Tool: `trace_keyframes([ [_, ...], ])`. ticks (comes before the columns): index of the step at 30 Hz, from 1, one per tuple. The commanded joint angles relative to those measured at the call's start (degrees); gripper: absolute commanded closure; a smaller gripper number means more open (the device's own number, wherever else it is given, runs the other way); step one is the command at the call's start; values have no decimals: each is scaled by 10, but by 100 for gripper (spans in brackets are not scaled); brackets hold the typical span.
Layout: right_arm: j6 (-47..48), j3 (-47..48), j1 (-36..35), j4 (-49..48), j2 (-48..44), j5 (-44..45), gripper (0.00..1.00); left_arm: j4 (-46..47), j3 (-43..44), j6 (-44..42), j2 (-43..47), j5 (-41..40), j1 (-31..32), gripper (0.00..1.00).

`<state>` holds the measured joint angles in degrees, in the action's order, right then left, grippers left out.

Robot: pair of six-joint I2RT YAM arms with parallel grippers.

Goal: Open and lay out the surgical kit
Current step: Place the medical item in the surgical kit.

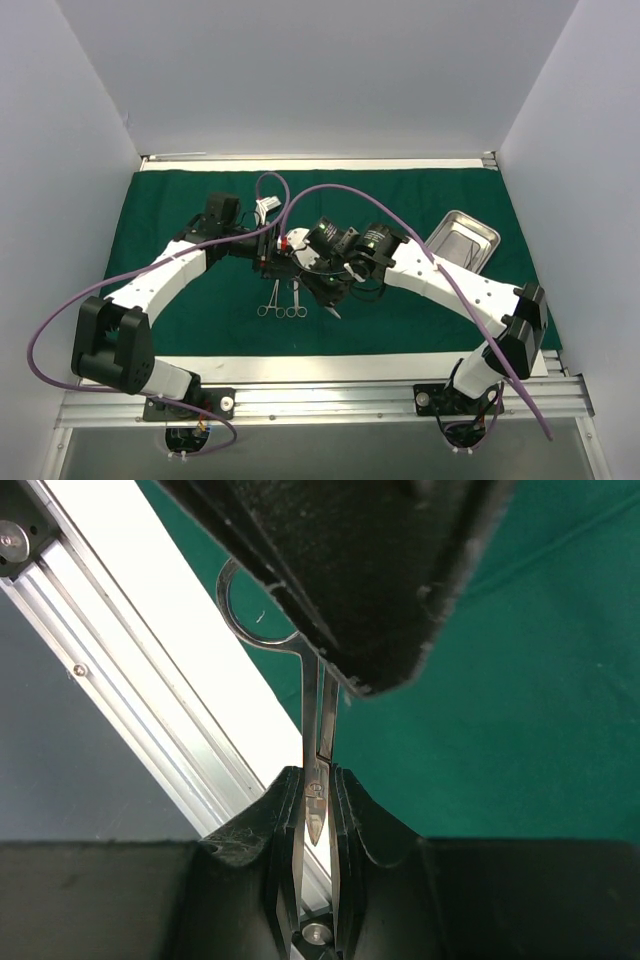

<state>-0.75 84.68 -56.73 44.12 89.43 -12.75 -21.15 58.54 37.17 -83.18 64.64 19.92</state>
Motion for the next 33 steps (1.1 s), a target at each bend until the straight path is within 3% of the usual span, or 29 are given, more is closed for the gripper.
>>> trace_keyframes([
  [1, 8, -7, -5, 2, -29, 2, 100, -22, 13, -40, 0, 21, -1, 30],
  [6, -10, -12, -5, 0, -36, 9, 100, -34, 17, -52, -12, 30, 13, 41],
  [10, -21, -13, -2, -4, -42, 26, 100, -28, 23, -45, -22, 43, 28, 74],
  [11, -26, -13, 0, -8, -44, 28, 100, -24, 23, -43, -22, 48, 30, 88],
  [13, -35, -13, 1, -11, -46, 32, 100, -9, 21, -27, -23, 51, 30, 98],
  [16, -58, -12, 7, -18, -49, 61, 97, 11, 26, -10, -18, 28, 28, 98],
  [18, -105, -8, 47, 1, -46, 73, 76, 11, 46, -8, -13, -33, 22, 98],
  [19, -121, -2, 68, 10, -45, 70, 59, 12, 53, -6, -2, -63, 10, 98],
  [22, -194, 28, 153, 26, -56, 69, 41, 57, 69, 16, 36, -182, -11, 98],
  [24, -268, 60, 200, 29, -47, 28, 38, 120, 75, 35, 58, -260, -22, 98],
  [28, -433, 151, 283, 20, 7, -53, 35, 136, 127, 24, 48, -320, -21, 98],
  [31, -560, 210, 290, 7, 54, -92, 36, 135, 163, 8, 38, -359, -22, 98],
  [33, -635, 179, 289, -89, 47, -123, 36, 138, 173, -4, 38, -374, -21, 98],
])
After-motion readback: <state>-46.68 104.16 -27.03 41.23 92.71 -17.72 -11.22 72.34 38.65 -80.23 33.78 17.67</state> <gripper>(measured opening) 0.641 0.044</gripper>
